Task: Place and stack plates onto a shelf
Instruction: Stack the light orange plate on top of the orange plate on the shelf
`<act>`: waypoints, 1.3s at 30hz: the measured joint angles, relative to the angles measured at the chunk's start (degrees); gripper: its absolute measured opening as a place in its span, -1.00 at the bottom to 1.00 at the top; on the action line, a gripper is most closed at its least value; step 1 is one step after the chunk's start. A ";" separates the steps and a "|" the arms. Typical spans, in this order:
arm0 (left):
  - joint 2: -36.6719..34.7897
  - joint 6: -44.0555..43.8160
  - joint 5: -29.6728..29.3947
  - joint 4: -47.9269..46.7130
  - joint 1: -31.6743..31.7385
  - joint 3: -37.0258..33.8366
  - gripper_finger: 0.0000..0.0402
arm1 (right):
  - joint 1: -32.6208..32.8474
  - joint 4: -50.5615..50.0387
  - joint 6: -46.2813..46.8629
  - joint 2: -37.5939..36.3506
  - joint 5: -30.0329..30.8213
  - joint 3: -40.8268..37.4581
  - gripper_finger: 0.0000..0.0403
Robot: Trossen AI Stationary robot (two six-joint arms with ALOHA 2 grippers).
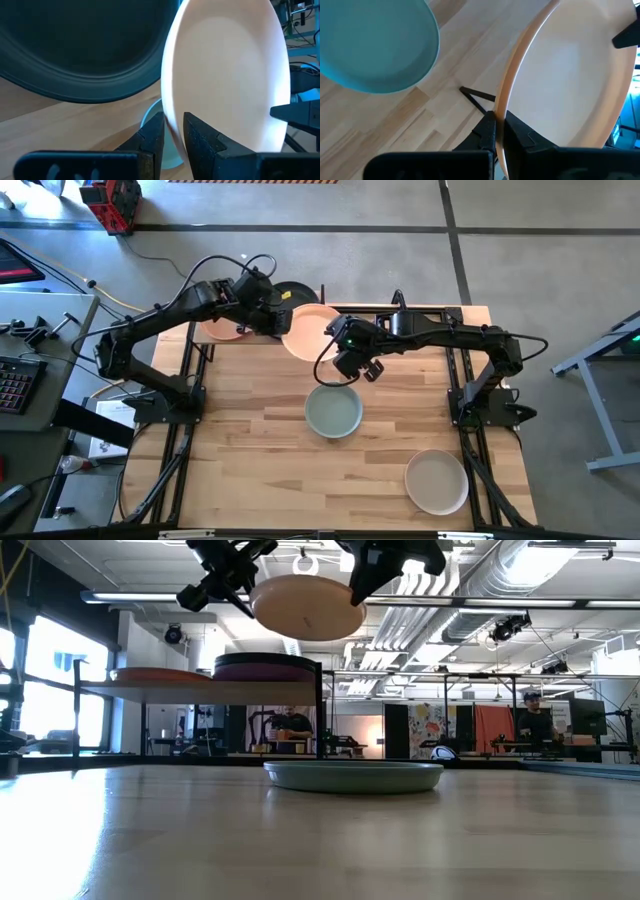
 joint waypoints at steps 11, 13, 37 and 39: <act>0.16 2.52 -1.58 -0.13 0.00 0.00 -0.90 | 0.02 0.17 -0.03 0.00 -0.08 0.02 -1.00; 0.16 3.42 -1.70 0.12 0.02 0.00 -0.96 | 0.10 0.45 0.05 0.00 -0.37 0.08 -1.00; 0.16 5.79 -5.80 -1.76 -0.39 0.00 -0.99 | 0.00 1.85 10.28 -0.03 4.73 0.09 -0.58; 0.11 6.92 -5.63 -3.19 0.23 0.00 -1.00 | 0.02 1.29 10.76 -0.15 4.92 0.09 -0.48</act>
